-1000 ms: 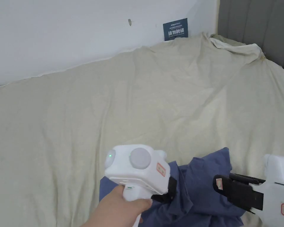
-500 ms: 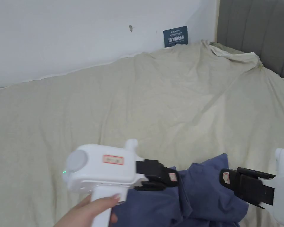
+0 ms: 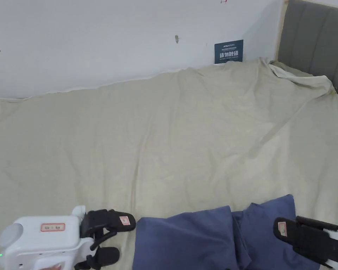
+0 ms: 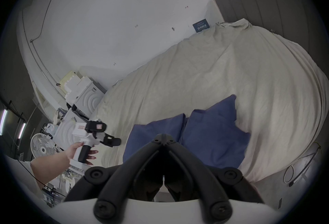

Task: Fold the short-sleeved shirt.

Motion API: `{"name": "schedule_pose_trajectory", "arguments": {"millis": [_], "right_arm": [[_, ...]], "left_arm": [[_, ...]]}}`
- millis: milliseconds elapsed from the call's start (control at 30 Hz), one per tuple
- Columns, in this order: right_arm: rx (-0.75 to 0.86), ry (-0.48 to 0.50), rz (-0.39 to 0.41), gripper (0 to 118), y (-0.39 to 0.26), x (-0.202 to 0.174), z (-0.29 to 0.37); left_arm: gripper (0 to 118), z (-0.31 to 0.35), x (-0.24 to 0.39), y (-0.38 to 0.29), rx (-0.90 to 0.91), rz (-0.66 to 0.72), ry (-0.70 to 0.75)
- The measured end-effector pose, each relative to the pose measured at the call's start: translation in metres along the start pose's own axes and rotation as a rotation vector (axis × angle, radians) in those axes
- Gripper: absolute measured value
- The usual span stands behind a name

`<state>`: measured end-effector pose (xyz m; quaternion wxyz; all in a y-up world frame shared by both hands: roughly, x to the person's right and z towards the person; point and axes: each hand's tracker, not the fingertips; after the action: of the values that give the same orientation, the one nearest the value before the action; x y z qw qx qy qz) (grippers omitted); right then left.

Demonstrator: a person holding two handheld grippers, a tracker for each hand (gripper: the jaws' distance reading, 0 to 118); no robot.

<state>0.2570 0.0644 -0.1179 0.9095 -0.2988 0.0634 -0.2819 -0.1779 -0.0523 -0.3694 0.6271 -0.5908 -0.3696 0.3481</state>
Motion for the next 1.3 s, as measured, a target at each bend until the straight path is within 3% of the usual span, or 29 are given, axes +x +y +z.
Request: {"name": "schedule_pose_trajectory", "arguments": {"millis": [167, 333, 500, 533, 567, 600, 633, 667, 767, 833, 1067, 1200, 1300], "right_arm": [[-0.033, -0.018, 0.038, 0, -0.001, -0.004, -0.004], [-0.041, -0.031, 0.038, 0, 0.003, 0.003, -0.007], [-0.040, -0.031, 0.010, 0, 0.005, 0.009, -0.011], [-0.040, -0.030, 0.008, 0, 0.004, 0.009, -0.011], [-0.041, -0.030, 0.008, 0, 0.003, 0.009, -0.011], [-0.042, -0.030, 0.009, 0, 0.002, 0.008, -0.012], [-0.043, -0.030, 0.009, 0, 0.002, 0.009, -0.013], [-0.045, -0.028, 0.007, 0, 0.002, 0.009, -0.014], [-0.051, -0.021, 0.000, 0, 0.002, 0.009, -0.014], [-0.052, -0.016, 0.009, 0, 0.003, 0.009, -0.015], [-0.052, 0.010, 0.029, 0, 0.009, 0.005, -0.022], [-0.044, 0.039, 0.005, 0, 0.006, 0.004, -0.026], [-0.054, 0.048, 0.007, 0, 0.003, 0.001, -0.028]], "left_arm": [[118, -0.046, -0.019, 0.005, -0.103, 0.029, -0.076], [118, -0.065, -0.016, 0.014, -0.096, 0.044, -0.155], [117, -0.056, -0.004, 0.014, -0.155, 0.039, -0.067], [110, -0.052, -0.001, 0.013, -0.163, 0.024, -0.044], [91, -0.048, 0.003, 0.014, -0.144, -0.012, 0.017], [35, -0.048, 0.007, 0.014, -0.124, -0.058, 0.091], [8, -0.046, 0.010, 0.014, -0.101, -0.103, 0.184], [8, -0.046, 0.012, 0.014, -0.090, -0.146, 0.299], [8, -0.041, 0.029, 0.008, -0.113, -0.137, 0.247], [8, -0.019, 0.047, 0.007, -0.060, -0.218, 0.326], [8, 0.086, 0.066, 0.002, 0.108, -0.284, 0.828], [8, 0.084, 0.091, -0.012, 0.114, -0.272, 0.778], [8, 0.031, 0.128, -0.022, 0.013, -0.329, 0.690]]}}
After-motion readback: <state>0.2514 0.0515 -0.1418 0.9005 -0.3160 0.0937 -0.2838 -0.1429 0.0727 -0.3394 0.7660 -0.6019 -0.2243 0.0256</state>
